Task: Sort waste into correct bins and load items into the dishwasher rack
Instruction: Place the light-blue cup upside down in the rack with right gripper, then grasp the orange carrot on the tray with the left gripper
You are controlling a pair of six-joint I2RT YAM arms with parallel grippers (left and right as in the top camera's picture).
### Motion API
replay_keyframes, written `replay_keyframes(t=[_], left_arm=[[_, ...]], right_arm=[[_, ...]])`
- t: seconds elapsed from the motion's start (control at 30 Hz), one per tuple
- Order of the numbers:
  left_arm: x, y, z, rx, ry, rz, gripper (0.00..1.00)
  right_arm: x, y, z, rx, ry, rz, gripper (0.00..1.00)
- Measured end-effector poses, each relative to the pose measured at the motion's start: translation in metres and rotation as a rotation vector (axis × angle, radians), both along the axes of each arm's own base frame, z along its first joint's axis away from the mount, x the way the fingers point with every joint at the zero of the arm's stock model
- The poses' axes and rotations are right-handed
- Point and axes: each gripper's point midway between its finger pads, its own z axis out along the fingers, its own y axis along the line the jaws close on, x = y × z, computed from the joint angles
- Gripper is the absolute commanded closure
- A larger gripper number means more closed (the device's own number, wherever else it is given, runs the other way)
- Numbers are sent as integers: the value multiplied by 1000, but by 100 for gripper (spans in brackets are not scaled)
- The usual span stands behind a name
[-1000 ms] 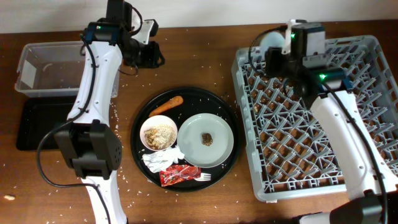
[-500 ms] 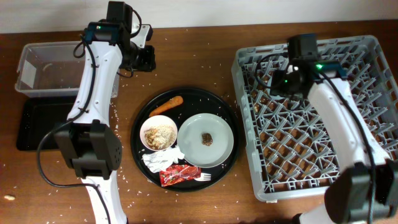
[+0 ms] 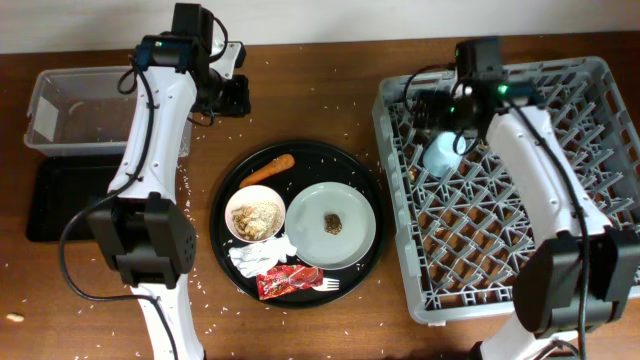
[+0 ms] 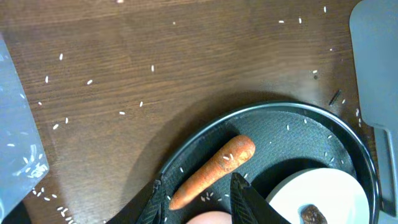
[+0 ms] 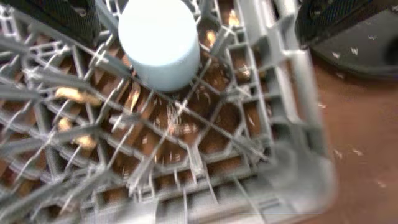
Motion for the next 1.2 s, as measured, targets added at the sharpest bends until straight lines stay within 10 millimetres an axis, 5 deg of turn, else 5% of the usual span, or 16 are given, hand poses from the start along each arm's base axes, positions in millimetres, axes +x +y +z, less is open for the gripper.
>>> replay_keyframes(t=[0.17,0.3,0.37,0.5,0.8,1.07,1.13,1.2], left_arm=[[-15,3,3,11,43,2,66],[-61,1,29,51,106,-119,54],[-69,-16,32,83,73,-273,54],[-68,-57,-20,179,26,-486,54],[-51,-50,-87,268,-52,-522,53],[-58,-48,-142,275,33,-550,54],[-59,-47,-153,278,53,-556,66],[-58,-46,-153,289,48,-561,92]], right_arm=[[-1,13,82,72,-104,43,1],[-13,26,85,134,-76,90,1],[-14,27,84,141,-71,96,1],[-14,28,83,142,-68,108,1],[-15,30,83,137,-66,122,1],[-15,30,82,136,-64,125,1],[-15,30,82,136,-65,125,1],[-15,30,82,135,-63,125,1]])
